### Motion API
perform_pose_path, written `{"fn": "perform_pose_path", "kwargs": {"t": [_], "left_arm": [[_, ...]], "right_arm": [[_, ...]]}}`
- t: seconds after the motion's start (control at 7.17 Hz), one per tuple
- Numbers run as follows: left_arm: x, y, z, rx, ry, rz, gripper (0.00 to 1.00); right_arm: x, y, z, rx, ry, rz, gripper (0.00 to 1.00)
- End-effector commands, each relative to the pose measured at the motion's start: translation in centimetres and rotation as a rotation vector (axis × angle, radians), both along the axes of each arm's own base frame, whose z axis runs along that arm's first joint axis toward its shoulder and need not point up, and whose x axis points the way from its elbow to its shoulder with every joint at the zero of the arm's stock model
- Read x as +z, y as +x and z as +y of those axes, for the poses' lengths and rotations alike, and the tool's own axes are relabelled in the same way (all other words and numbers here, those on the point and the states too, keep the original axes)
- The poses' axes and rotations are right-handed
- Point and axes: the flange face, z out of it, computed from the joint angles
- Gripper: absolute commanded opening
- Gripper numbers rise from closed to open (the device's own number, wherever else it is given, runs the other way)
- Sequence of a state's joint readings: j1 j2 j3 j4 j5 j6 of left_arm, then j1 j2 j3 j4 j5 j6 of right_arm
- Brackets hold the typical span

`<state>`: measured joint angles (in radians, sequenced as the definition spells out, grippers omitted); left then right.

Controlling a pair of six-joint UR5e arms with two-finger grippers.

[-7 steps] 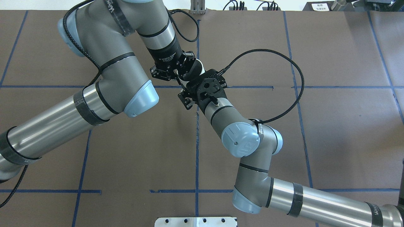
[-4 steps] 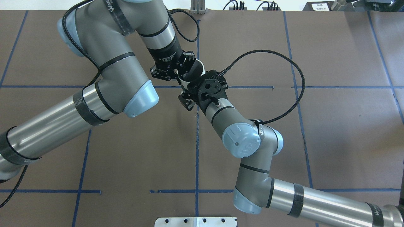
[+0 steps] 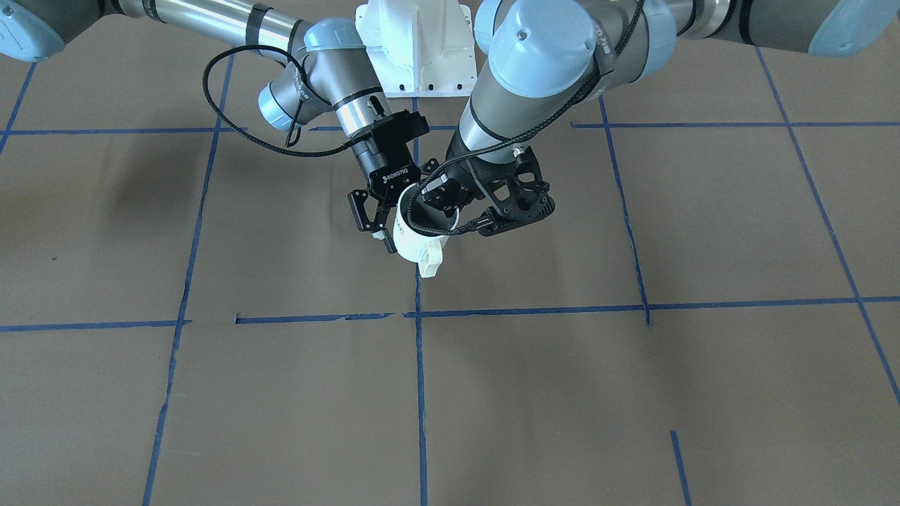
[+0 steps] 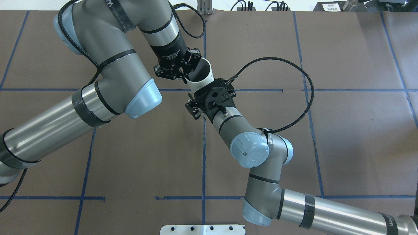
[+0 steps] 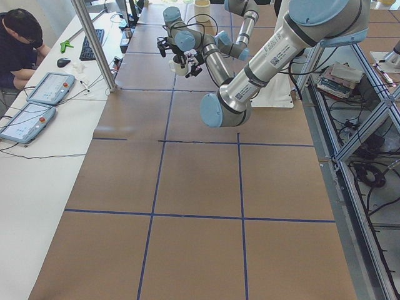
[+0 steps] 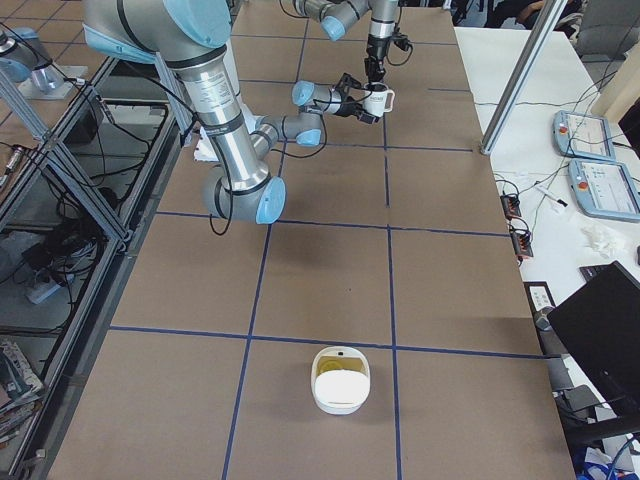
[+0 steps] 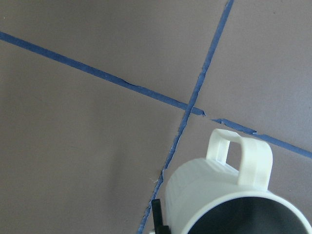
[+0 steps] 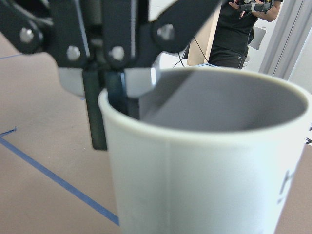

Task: Left arm hands cup to right arm to dump lemon

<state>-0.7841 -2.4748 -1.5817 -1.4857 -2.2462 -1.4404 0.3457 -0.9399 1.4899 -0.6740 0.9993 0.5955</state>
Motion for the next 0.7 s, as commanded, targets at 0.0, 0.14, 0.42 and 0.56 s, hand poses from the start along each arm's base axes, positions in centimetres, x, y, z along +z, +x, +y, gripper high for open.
{"fn": "perform_pose_path", "kwargs": {"t": [0.0, 0.14, 0.42, 0.56], "left_arm": [[0.2, -2.6, 0.3, -0.022, 0.011, 0.012, 0.0], [1.3, -3.8, 0.7, -0.029, 0.013, 0.014, 0.0], [4.7, -8.2, 0.0, -0.026, 0.049, -0.034, 0.0], [6.9, -11.4, -1.4, -0.003, 0.085, -0.091, 0.0]], "right_arm": [[0.1, 0.0, 0.0, 0.004, -0.012, -0.014, 1.0], [0.2, 0.0, 0.0, 0.004, -0.014, -0.014, 1.0], [0.1, 0.2, -0.3, 0.013, -0.031, -0.039, 1.0], [0.4, 0.4, -0.8, 0.02, -0.037, -0.036, 1.0]]}}
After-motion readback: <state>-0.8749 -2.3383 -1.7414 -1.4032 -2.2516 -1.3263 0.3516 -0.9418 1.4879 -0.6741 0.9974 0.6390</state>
